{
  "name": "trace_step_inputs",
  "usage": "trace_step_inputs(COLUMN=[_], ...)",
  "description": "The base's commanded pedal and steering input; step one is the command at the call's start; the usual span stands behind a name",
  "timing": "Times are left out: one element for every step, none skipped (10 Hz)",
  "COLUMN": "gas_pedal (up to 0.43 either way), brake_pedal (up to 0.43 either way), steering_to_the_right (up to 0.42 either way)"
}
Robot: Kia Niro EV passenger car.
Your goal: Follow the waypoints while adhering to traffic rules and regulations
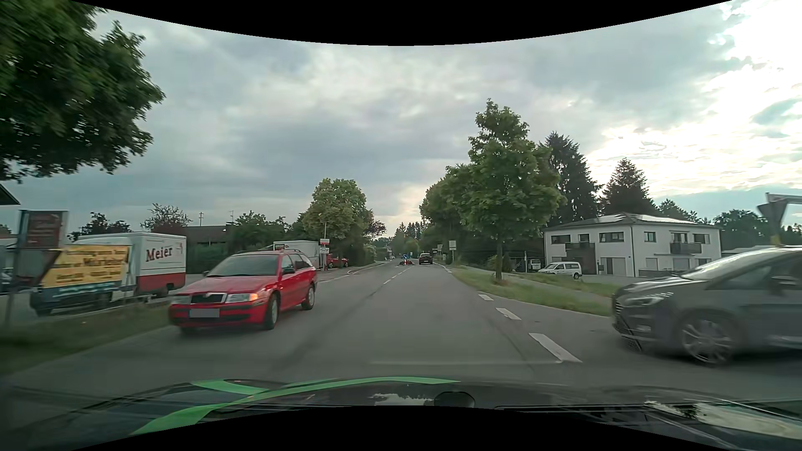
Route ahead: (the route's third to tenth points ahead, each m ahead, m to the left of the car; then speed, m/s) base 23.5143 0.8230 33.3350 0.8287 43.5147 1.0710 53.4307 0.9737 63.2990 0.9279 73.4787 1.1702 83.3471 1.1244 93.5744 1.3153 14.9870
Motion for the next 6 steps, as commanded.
trace_step_inputs(gas_pedal=[0.157, 0.15, 0.15, 0.169, 0.177, 0.189], brake_pedal=[0.0, 0.0, 0.0, 0.0, 0.0, 0.0], steering_to_the_right=[0.007, 0.006, 0.006, 0.006, 0.004, 0.003])
